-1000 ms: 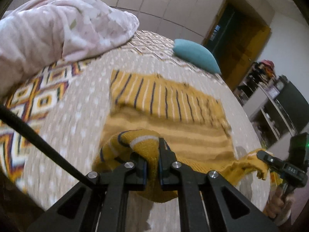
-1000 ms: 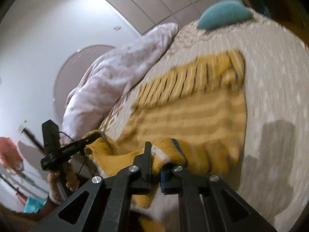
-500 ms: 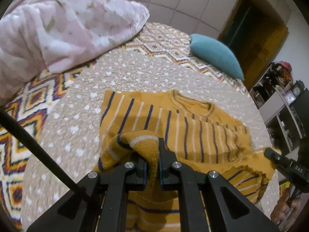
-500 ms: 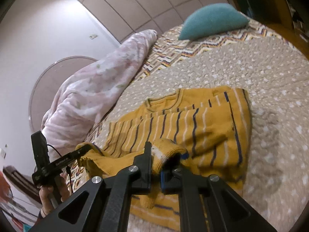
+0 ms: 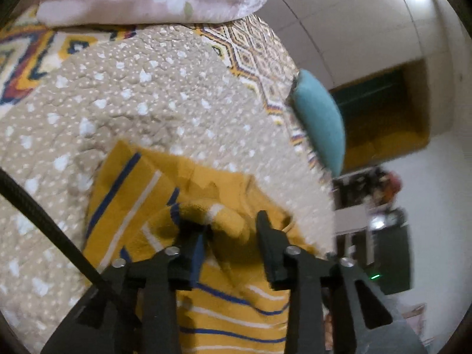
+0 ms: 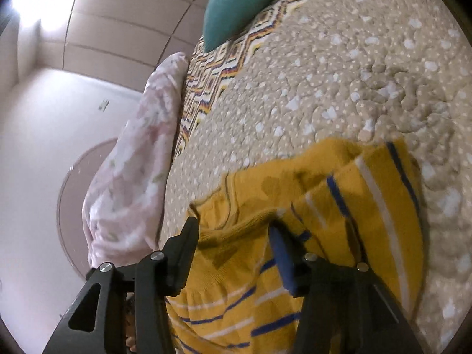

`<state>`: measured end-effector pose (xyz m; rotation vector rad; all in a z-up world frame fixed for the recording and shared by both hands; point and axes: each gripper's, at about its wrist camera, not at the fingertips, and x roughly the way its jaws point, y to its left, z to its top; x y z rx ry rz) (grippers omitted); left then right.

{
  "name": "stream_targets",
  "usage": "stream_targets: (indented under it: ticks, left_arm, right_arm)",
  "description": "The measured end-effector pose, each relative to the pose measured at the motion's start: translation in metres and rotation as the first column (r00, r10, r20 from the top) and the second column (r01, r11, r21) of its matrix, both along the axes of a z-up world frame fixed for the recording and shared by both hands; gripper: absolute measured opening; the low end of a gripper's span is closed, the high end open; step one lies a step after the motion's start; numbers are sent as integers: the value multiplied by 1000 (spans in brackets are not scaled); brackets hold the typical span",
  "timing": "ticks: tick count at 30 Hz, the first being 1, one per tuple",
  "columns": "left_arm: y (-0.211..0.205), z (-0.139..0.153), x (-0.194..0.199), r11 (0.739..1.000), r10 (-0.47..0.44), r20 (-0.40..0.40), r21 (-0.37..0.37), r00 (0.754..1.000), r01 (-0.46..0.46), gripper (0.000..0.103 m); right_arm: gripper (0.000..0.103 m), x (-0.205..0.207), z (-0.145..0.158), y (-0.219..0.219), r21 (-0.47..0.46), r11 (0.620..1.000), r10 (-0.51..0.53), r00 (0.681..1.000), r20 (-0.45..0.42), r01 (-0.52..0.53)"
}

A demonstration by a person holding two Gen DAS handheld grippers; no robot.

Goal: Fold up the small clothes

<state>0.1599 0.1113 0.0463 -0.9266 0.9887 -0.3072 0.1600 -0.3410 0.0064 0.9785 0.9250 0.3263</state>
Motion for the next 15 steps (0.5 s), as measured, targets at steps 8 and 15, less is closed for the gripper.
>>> stream_targets:
  ticks: [8, 15]
  left_arm:
    - [40, 6, 6, 988, 142, 10, -55, 990, -141, 52]
    - [37, 31, -32, 959, 42, 27, 280, 999, -48, 59]
  right_arm:
    - [68, 7, 1, -21, 15, 996, -87, 996, -7, 87]
    - [69, -33, 39, -23, -259, 966, 17, 999, 34, -7]
